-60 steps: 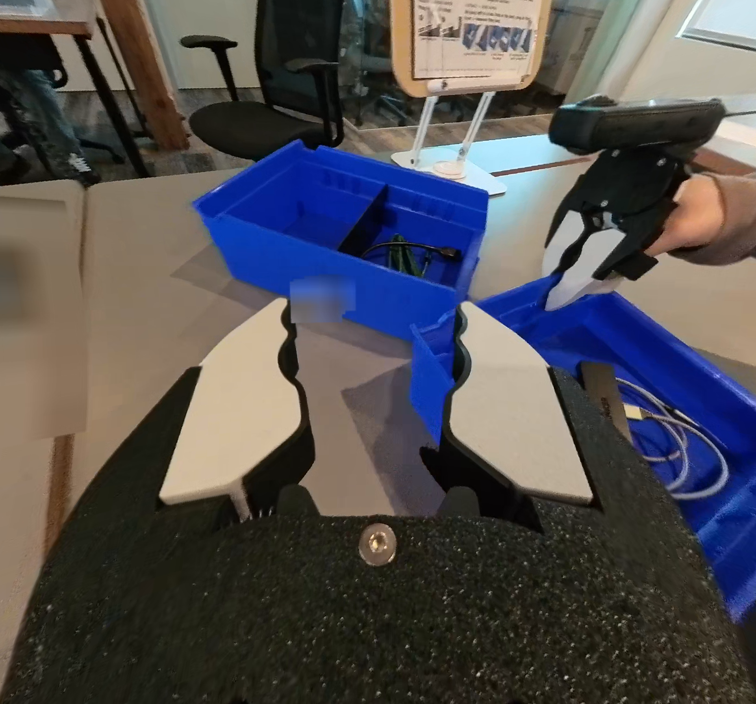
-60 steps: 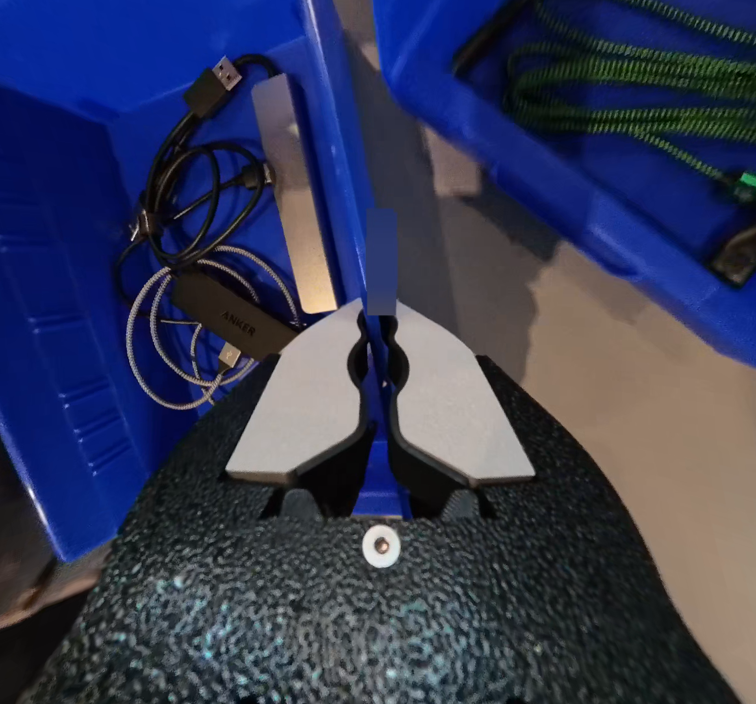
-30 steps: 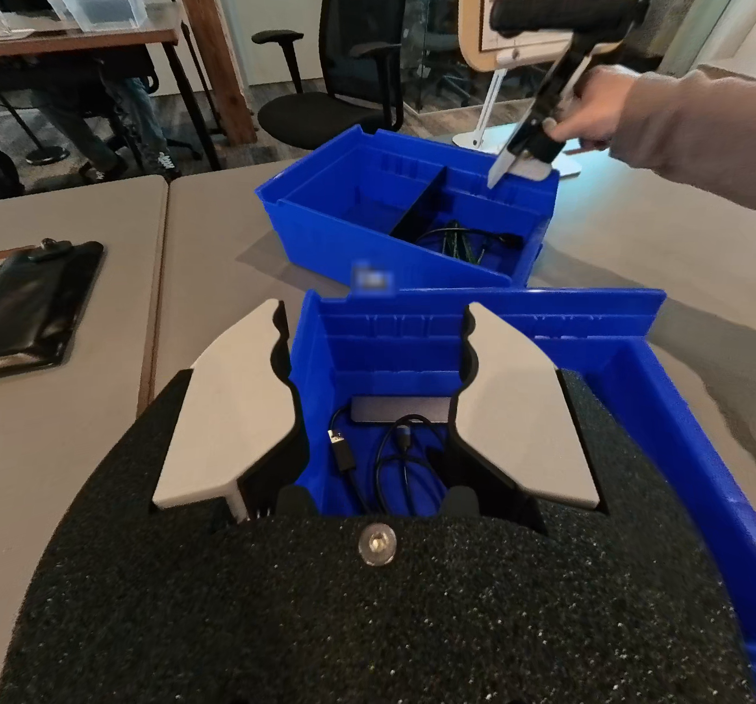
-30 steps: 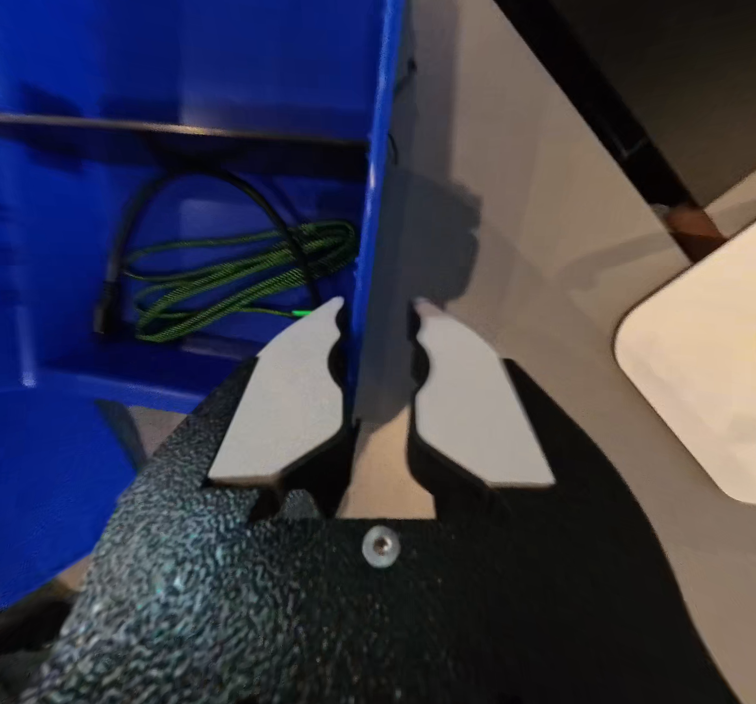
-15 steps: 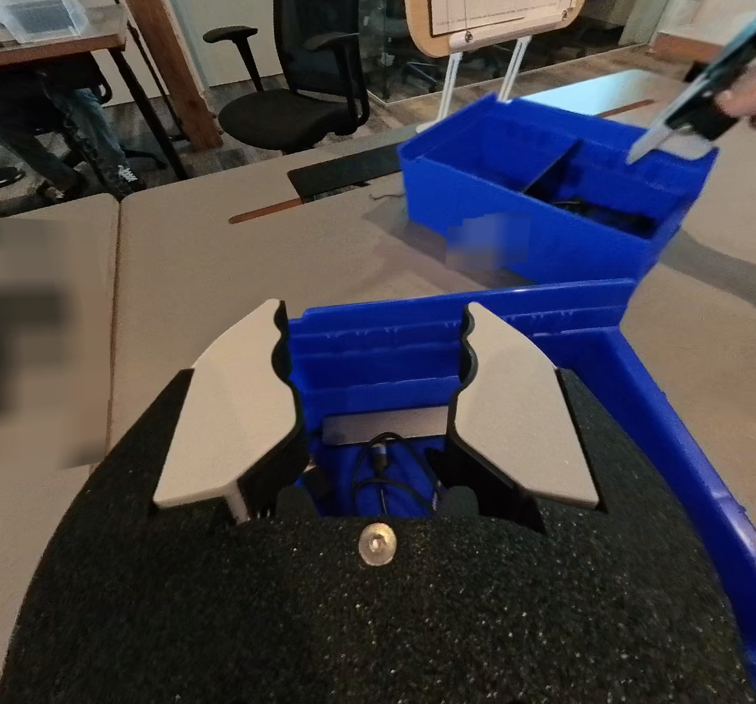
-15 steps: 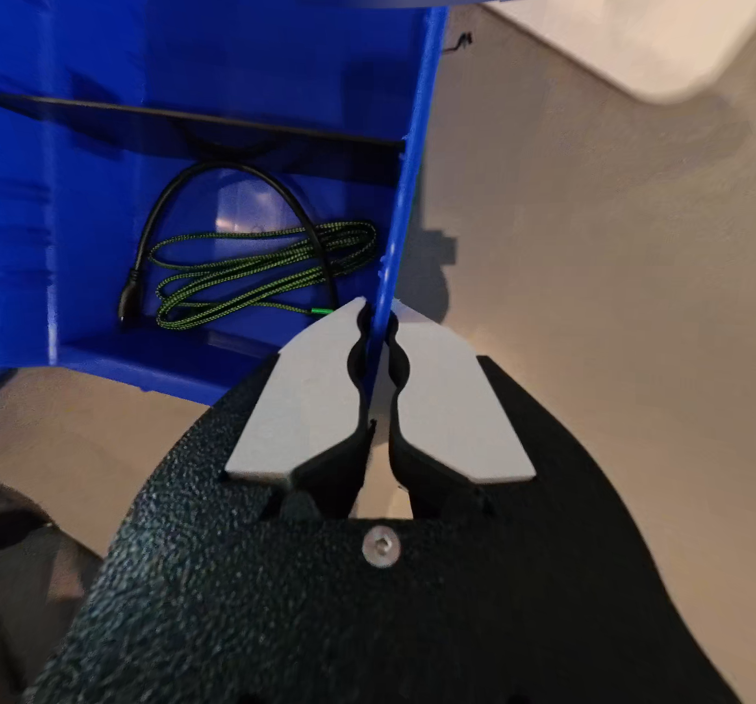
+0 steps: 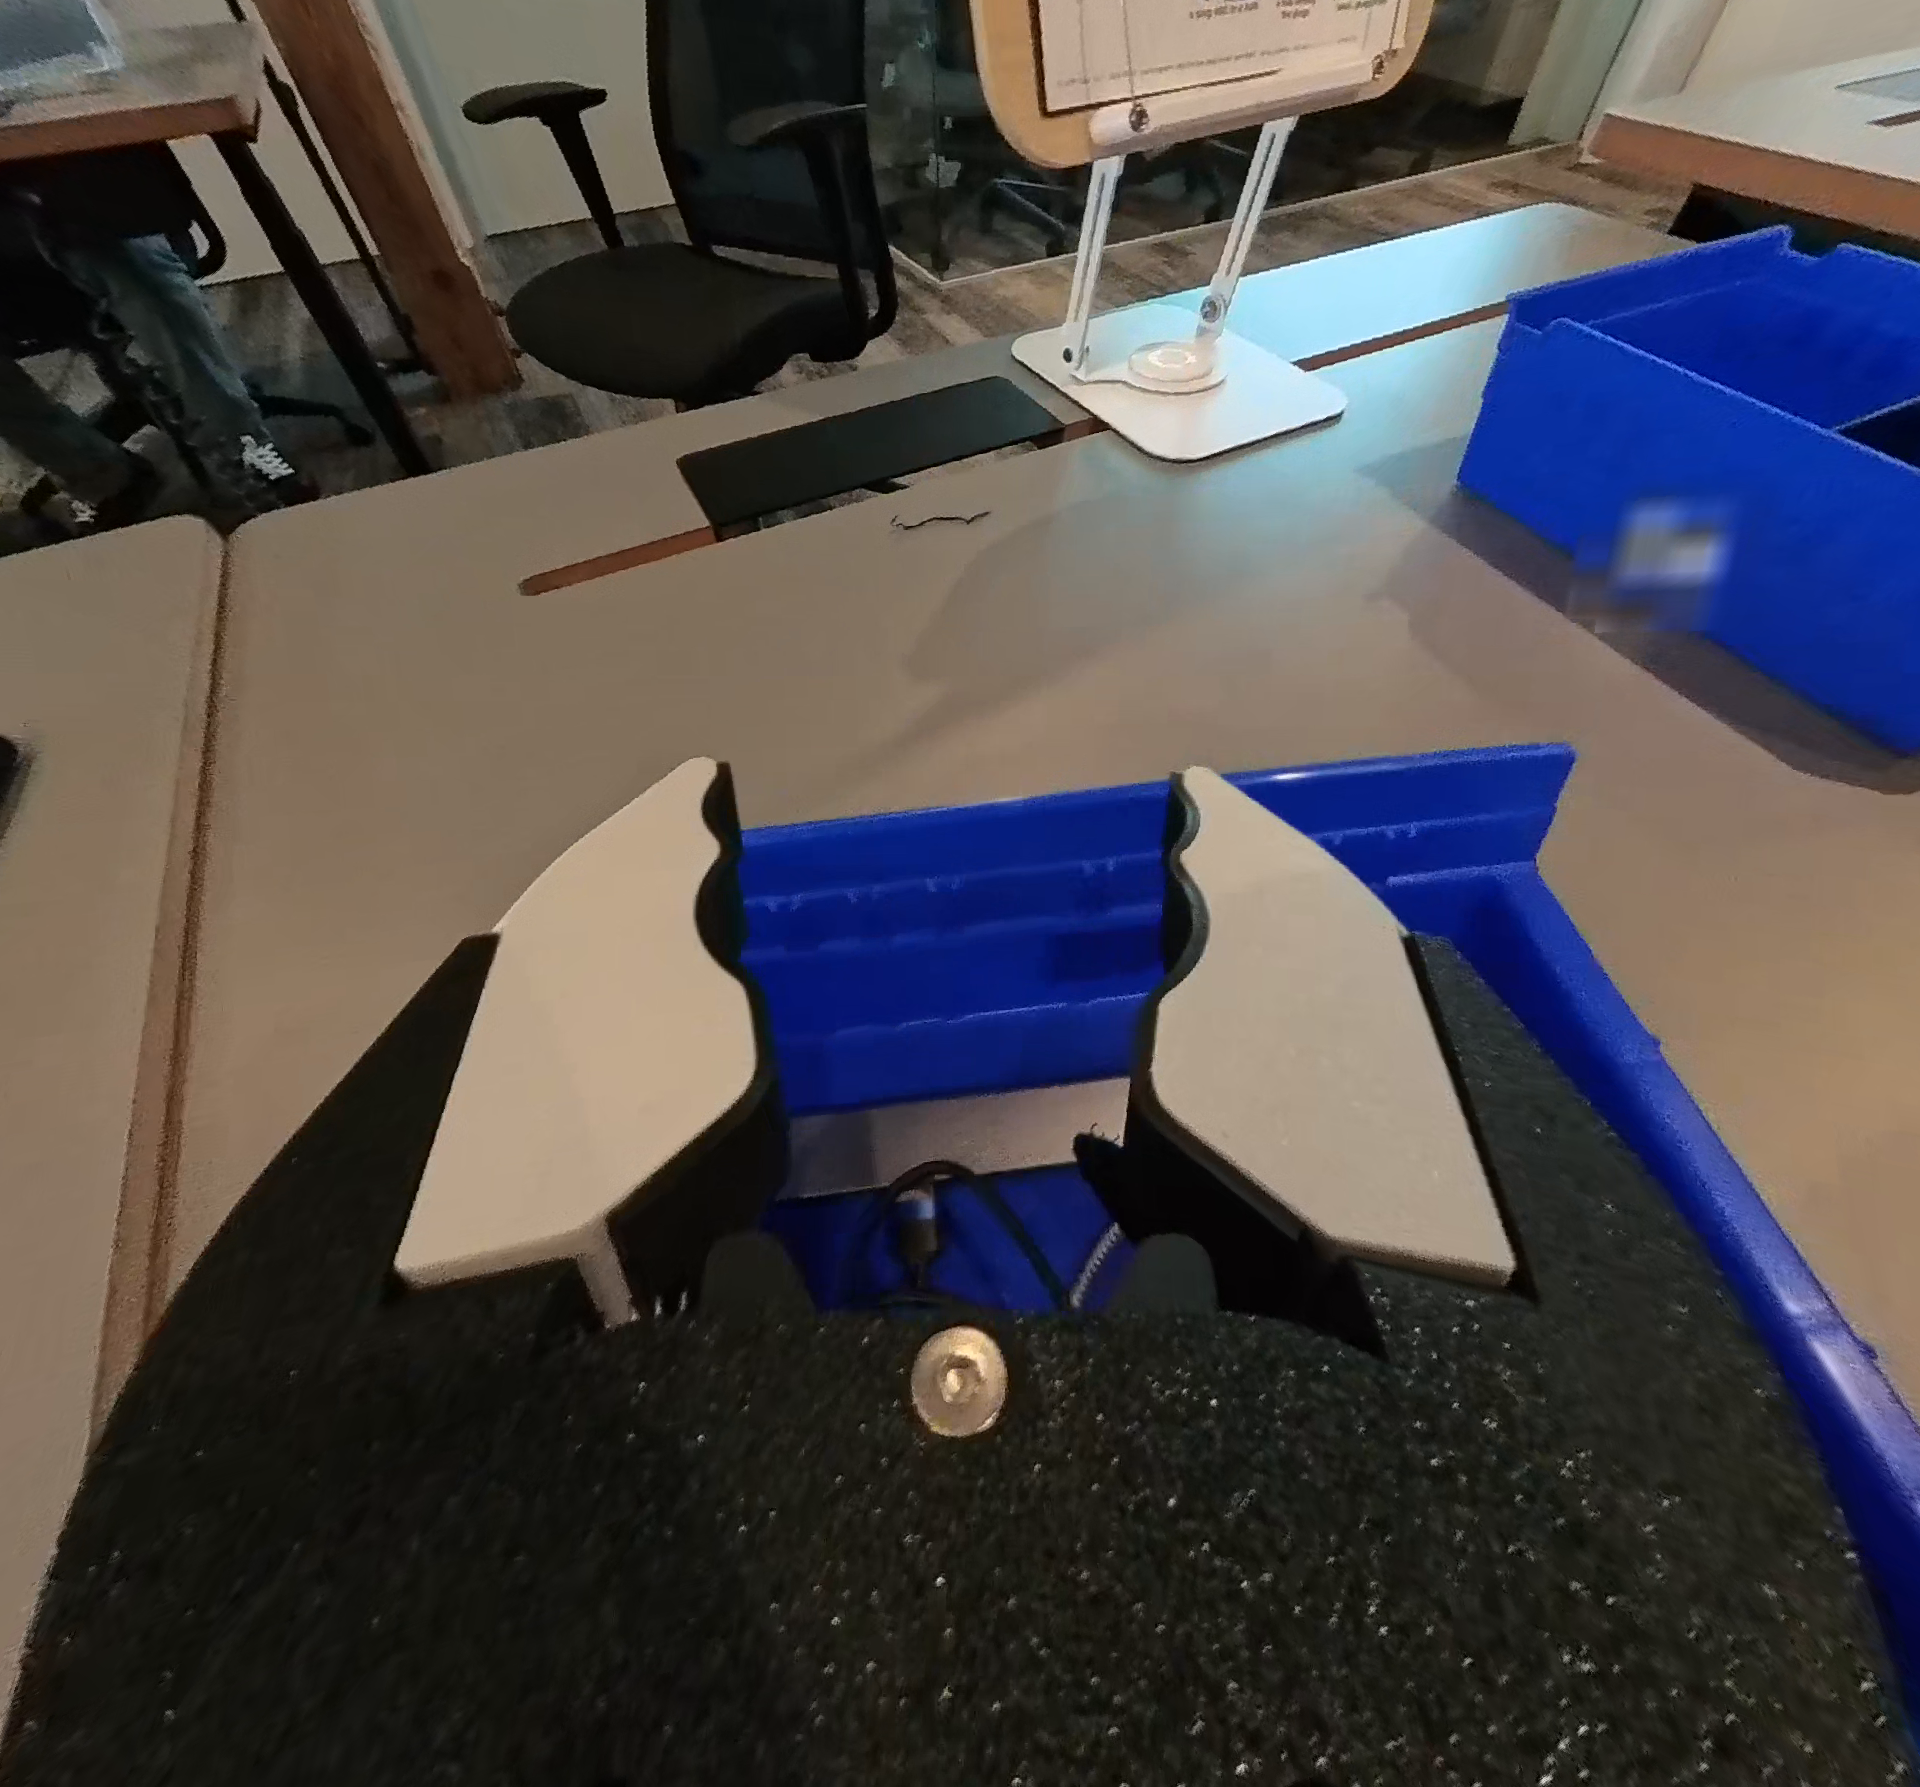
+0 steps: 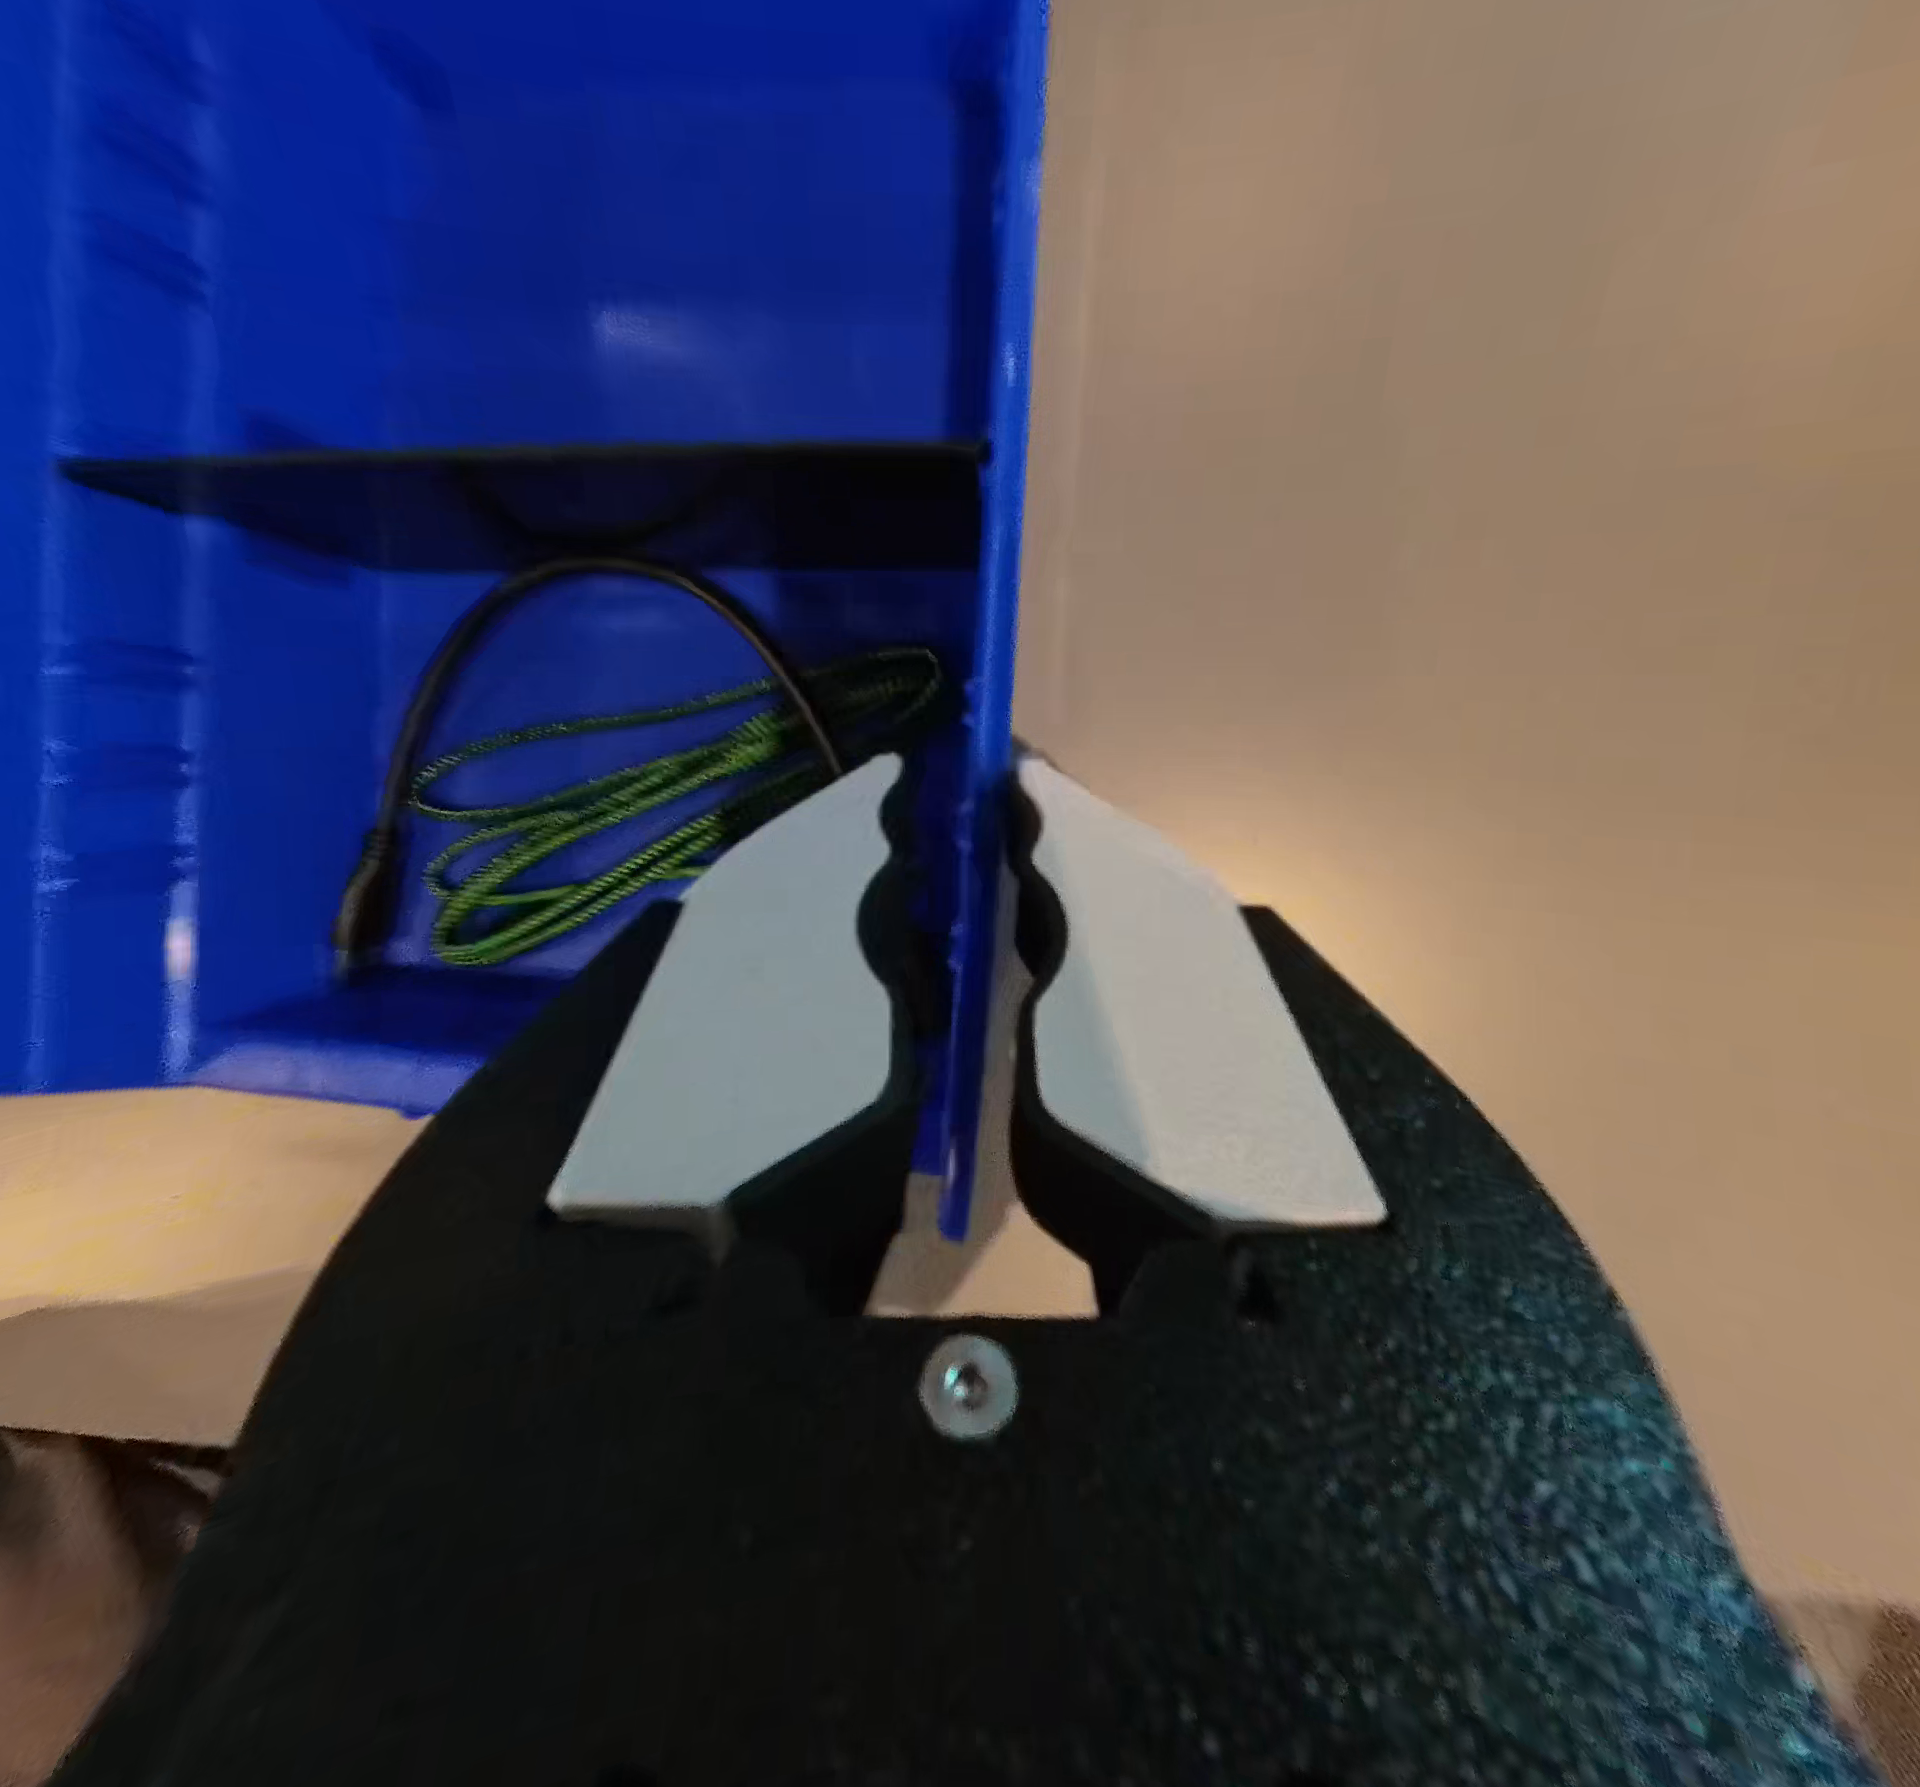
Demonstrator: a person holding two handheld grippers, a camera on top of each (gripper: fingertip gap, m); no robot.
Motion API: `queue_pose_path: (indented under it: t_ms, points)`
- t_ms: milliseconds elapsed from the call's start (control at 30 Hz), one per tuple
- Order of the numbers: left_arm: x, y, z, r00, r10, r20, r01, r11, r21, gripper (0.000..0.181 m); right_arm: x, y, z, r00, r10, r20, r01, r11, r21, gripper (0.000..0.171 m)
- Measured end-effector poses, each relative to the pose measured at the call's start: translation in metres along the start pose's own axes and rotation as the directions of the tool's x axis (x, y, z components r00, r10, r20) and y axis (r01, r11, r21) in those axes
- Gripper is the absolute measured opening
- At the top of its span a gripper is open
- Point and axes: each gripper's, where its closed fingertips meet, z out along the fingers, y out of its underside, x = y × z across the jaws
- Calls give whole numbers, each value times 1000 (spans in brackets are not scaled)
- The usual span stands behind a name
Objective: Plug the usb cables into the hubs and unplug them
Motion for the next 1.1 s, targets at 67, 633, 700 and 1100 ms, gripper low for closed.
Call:
queue_pose_path:
  t_ms: [67, 633, 700, 1100]
  points:
    - [4, 0, 3, 1000, 12, -3, -12, 1000, -5, 79, -18, -20, -27, 998, 0, 71, -11, 987, 158, 40]
    - [-27, -8, -14, 986, 64, 151, -75, 995, 68, 65, -531, 6, 18, 152, -824, 546, 761, 450, 467, 80]
    - [-34, -7, -22, 979, 81, 186, -94, 994, 62, 60, -557, 5, 36, 120, -819, 562, 816, 404, 414, 72]
    - [-57, -8, -45, 961, 48, 271, -74, 993, 88, 58, -596, -23, 100, 280, -728, 626, 894, 435, 106, 3]
